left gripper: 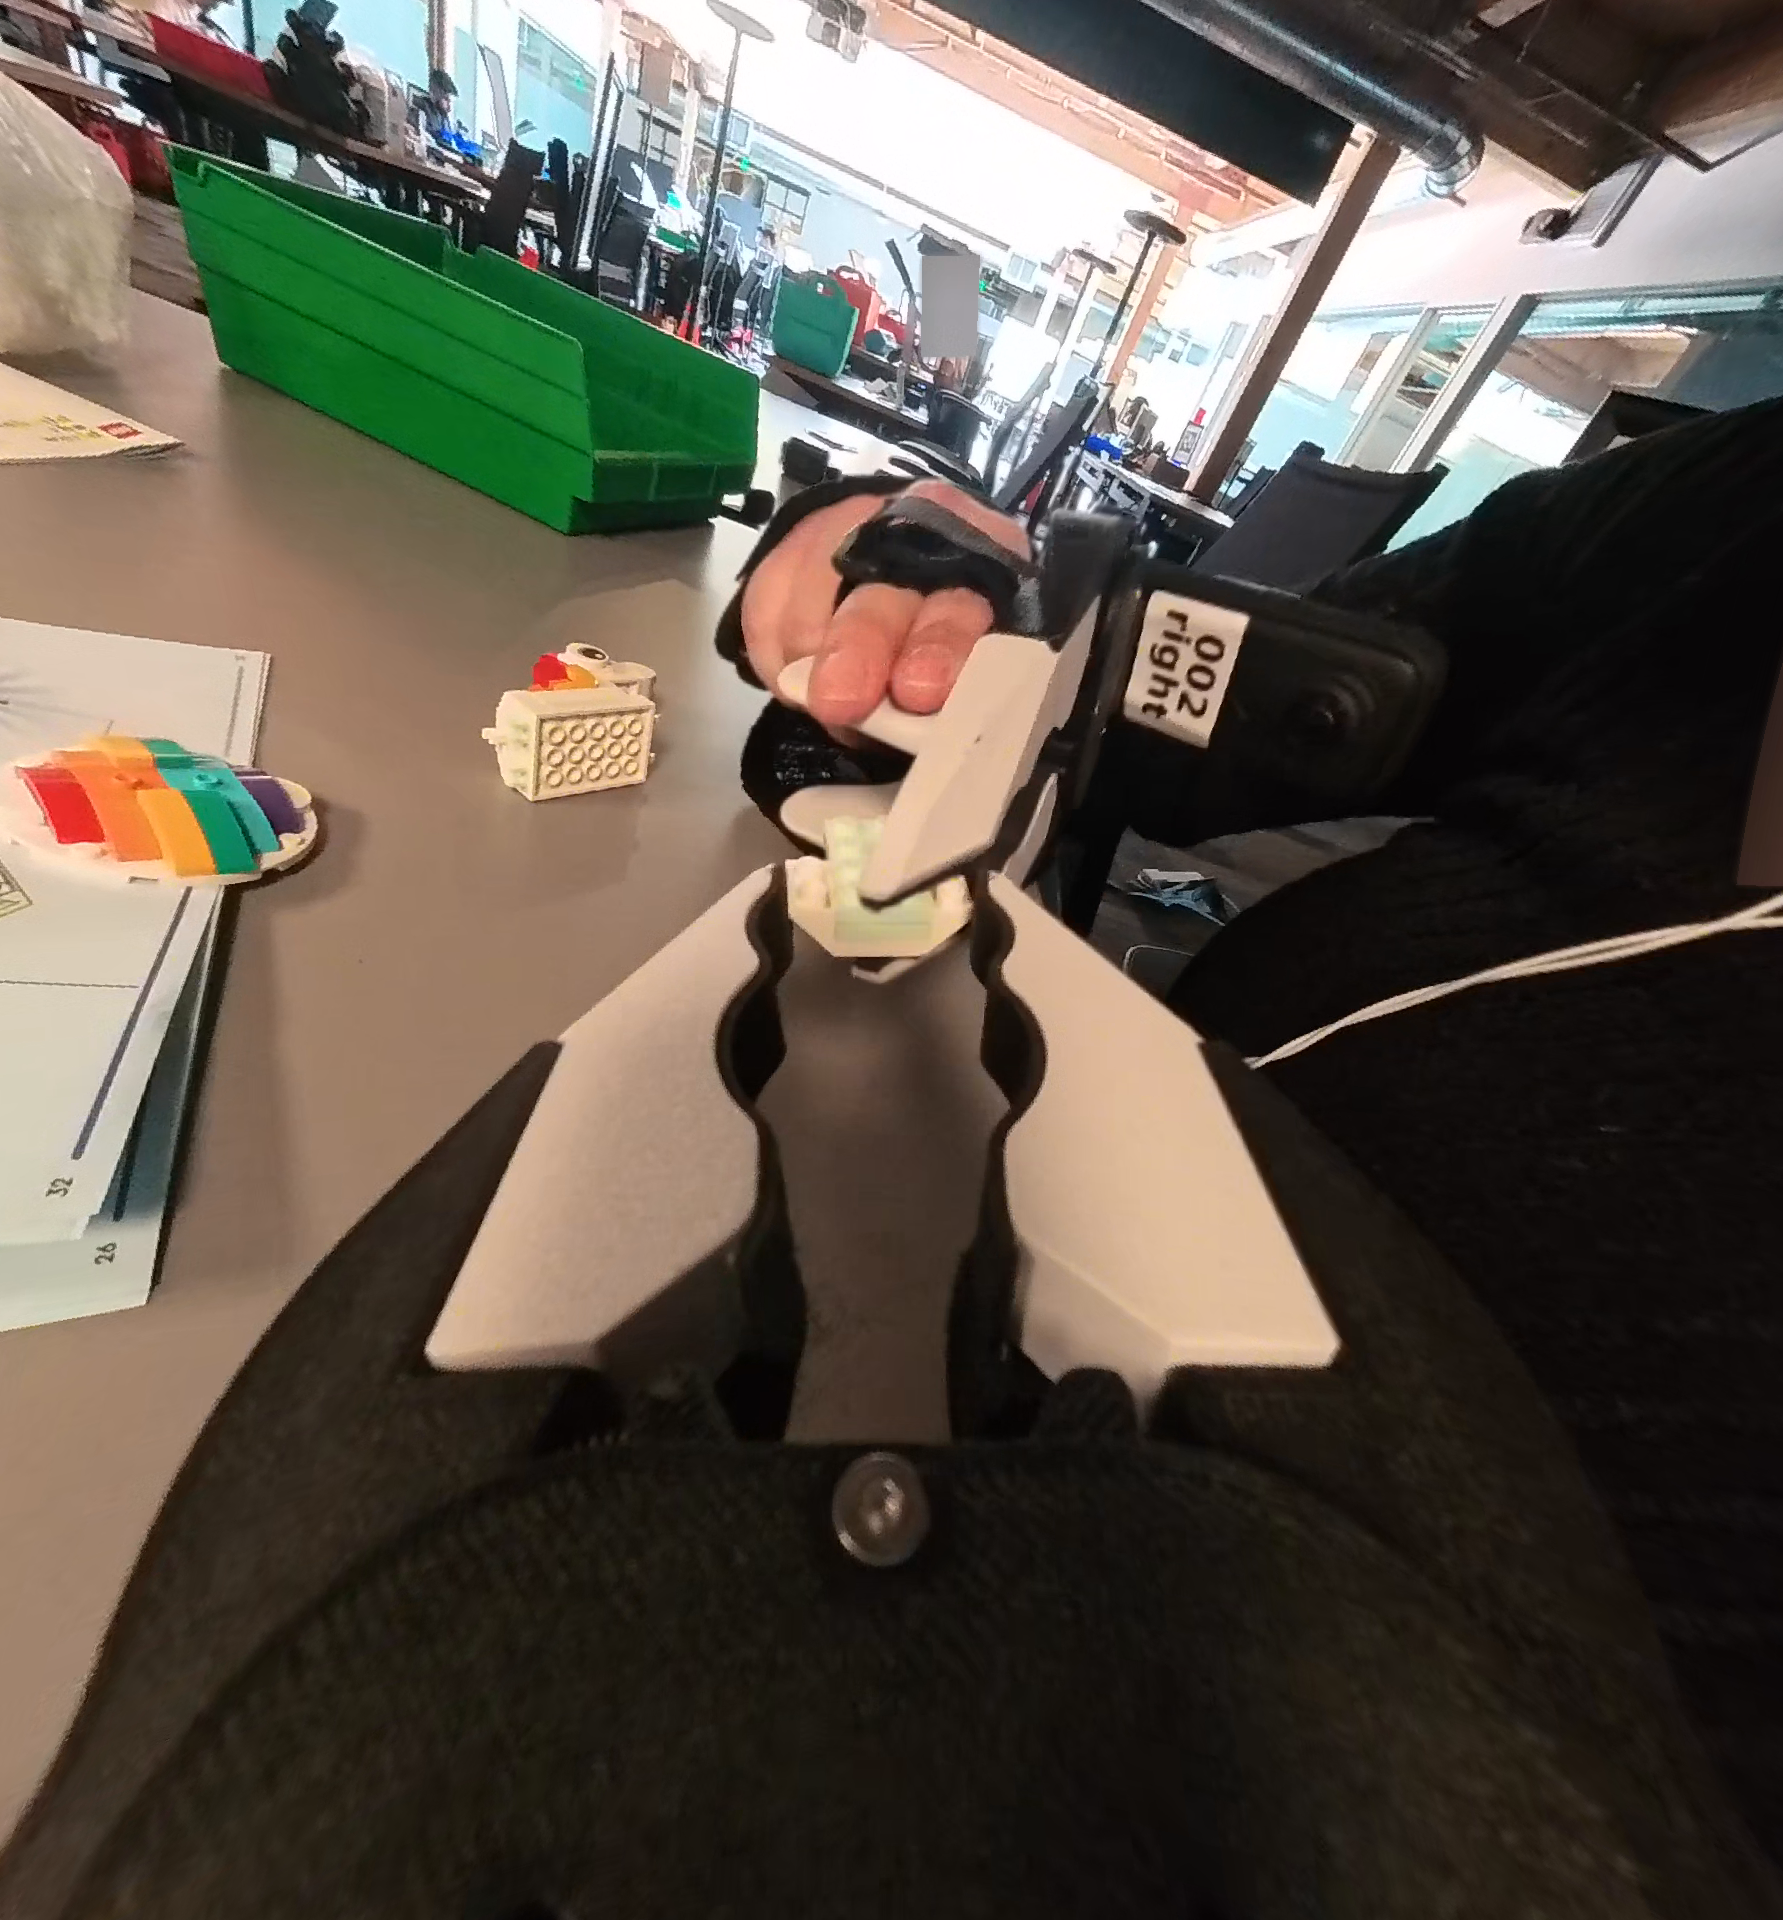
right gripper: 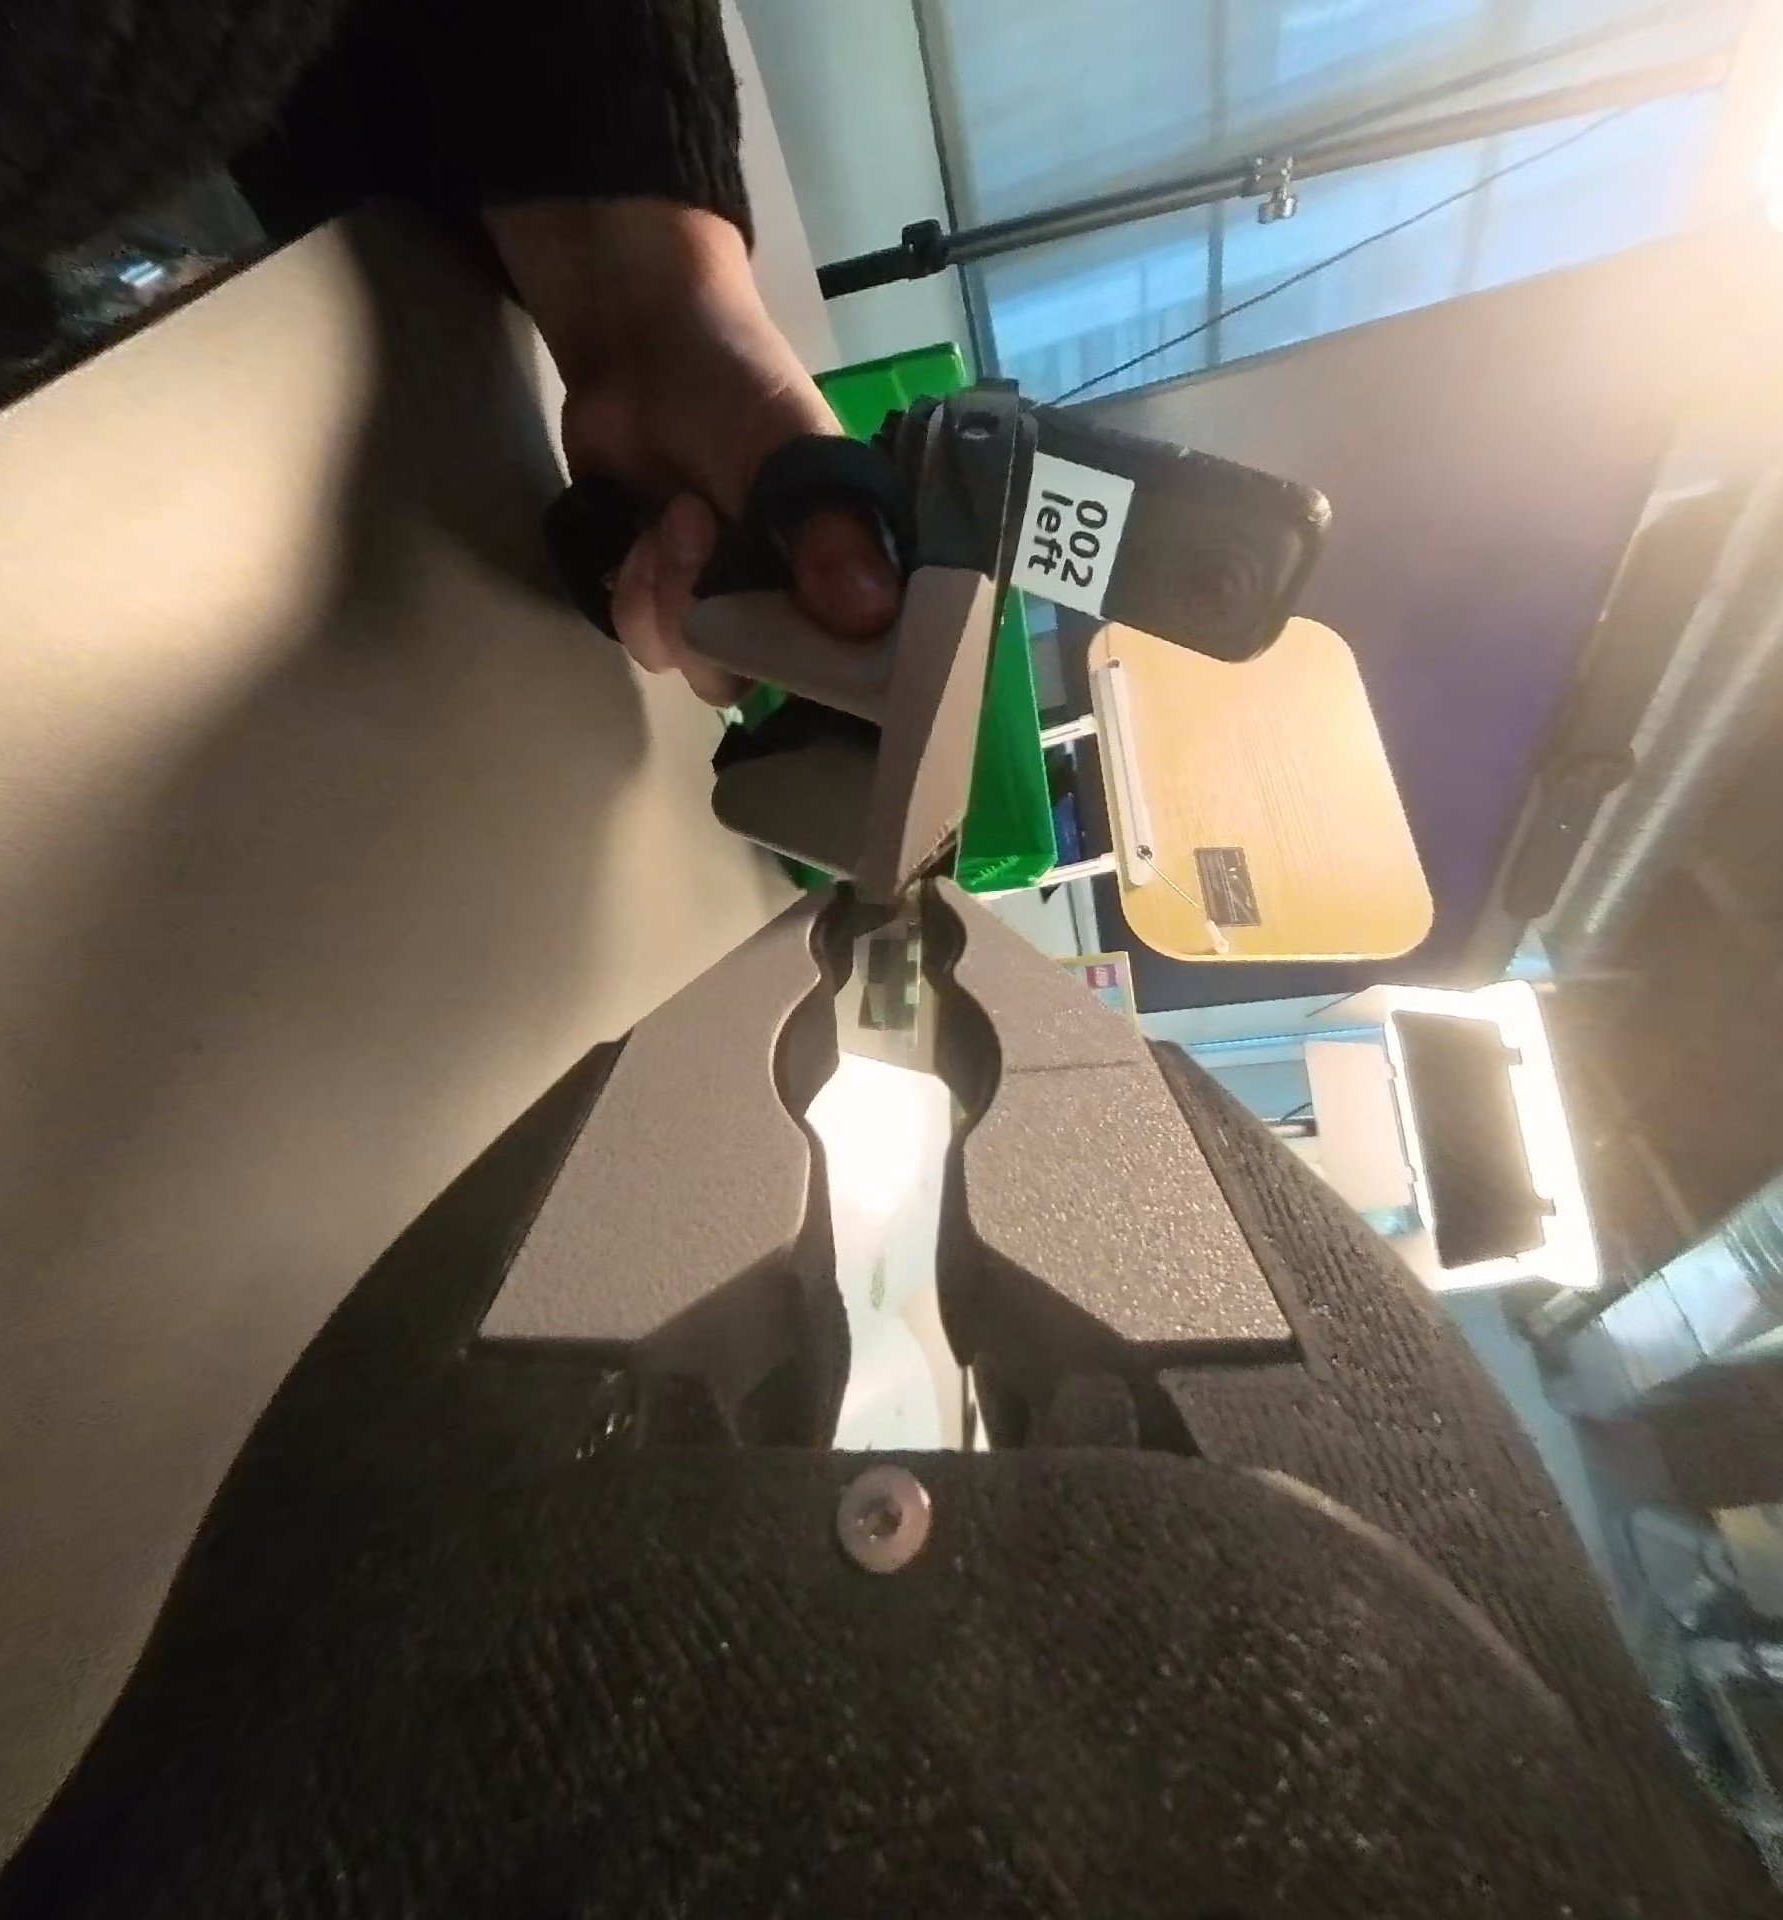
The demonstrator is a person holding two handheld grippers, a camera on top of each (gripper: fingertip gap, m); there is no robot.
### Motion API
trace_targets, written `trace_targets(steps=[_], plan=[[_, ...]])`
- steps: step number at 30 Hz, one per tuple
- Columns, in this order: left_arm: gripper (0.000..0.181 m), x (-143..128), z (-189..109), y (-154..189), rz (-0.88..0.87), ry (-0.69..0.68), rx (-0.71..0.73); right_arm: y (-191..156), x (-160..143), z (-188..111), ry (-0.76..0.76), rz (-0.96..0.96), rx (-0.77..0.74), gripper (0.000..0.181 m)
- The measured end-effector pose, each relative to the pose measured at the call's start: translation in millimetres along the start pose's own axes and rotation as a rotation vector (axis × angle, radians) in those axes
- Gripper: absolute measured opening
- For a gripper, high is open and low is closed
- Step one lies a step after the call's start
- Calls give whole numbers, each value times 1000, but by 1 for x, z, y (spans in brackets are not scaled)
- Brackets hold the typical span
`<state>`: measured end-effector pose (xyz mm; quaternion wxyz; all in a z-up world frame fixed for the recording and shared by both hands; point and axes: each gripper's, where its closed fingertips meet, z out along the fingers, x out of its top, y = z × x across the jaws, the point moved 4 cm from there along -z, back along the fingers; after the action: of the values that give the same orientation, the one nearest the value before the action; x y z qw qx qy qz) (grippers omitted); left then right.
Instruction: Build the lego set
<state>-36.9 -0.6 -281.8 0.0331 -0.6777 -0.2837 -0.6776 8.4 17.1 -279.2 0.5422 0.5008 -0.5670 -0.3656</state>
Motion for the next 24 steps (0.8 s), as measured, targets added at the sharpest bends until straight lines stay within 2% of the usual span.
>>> trace_targets(steps=[1,7,12,13,14,17,18,21,24], plan=[[33,0,0,0,0,4,-3,1,1,0,4,21,7,10],[33,1,-2,2,-22,17,-27,3,4,0,-8,85,58,9],[34,4,-3,0,-26,46,-27,5,3,0,23,130,-6,12],[34,5,-5,-2,-23,57,-9,6,0,-1,21,153,-8,32],[34,8,-8,-5,-21,78,11,8,-4,-3,14,185,-16,39],[34,12,-19,-16,-13,118,102,23,-22,-18,4,231,-139,57],[34,11,-20,-20,4,109,144,28,-32,-25,-8,231,-198,57],[34,3,-14,-27,67,12,231,46,-67,-51,-91,235,-364,57],[34,-7,5,-29,121,-125,239,80,-109,-90,-172,328,-609,53]])
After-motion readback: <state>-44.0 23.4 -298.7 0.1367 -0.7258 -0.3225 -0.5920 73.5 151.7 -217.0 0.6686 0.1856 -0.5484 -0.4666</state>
